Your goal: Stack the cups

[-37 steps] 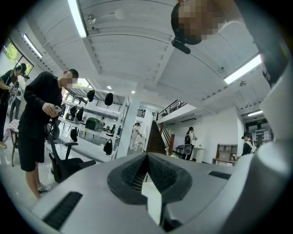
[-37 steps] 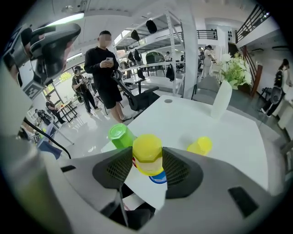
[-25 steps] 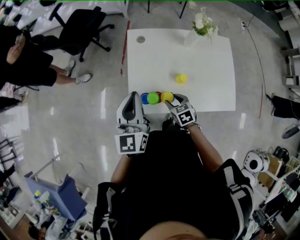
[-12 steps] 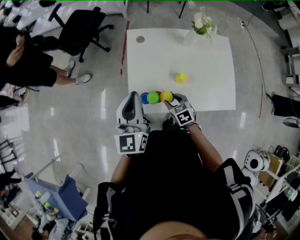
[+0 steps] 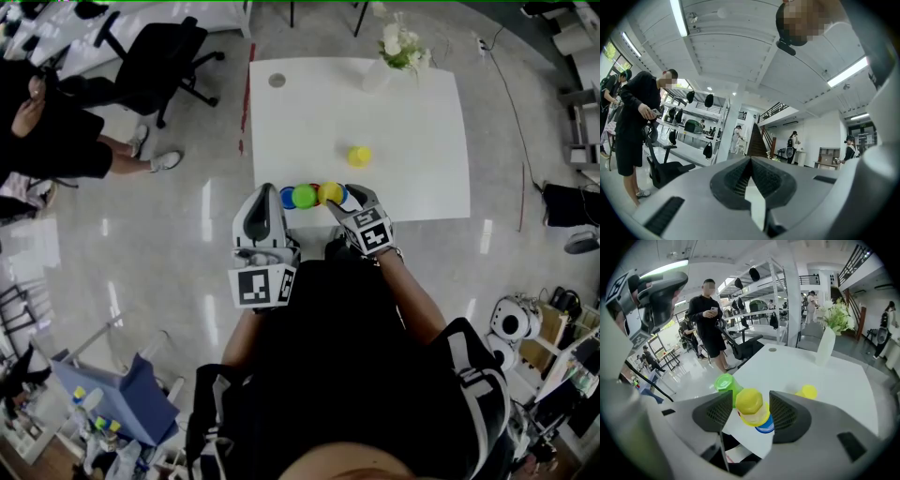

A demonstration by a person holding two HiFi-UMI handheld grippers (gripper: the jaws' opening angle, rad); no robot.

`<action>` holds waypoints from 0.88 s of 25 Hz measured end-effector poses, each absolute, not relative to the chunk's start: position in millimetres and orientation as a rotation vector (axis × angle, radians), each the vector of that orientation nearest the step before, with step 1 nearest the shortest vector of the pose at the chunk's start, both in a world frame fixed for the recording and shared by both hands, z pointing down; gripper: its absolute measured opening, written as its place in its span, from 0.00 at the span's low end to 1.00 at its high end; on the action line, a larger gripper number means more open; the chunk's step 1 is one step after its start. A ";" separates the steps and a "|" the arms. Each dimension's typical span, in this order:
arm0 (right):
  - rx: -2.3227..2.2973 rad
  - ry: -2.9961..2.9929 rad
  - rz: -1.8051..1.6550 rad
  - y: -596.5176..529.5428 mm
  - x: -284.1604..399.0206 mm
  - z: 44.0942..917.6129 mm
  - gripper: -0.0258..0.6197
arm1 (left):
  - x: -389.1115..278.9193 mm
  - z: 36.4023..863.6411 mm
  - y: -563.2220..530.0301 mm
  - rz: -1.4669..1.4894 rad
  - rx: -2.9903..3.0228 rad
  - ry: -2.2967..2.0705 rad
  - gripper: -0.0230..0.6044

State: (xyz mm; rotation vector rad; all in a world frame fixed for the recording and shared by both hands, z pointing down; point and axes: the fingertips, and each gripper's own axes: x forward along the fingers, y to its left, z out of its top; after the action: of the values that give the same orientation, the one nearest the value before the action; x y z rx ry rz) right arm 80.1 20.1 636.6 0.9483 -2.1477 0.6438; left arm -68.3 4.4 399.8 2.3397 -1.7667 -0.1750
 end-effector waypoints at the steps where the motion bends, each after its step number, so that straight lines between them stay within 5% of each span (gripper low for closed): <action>1: 0.971 -2.162 0.639 17.2 82.3 630.9 0.44 | -66.1 400.6 3.5 -0.173 2.347 -1.763 0.07; 22: 1.343 -2.086 0.649 -66.7 179.8 628.2 0.43 | -13.0 396.9 -30.1 -0.134 2.423 -1.680 0.07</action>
State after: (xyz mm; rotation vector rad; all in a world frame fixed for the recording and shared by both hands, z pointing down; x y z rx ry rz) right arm 179.8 -66.7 628.2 1.3431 -2.0859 0.6491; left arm -13.0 -30.1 396.9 2.4235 -1.6800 -0.1340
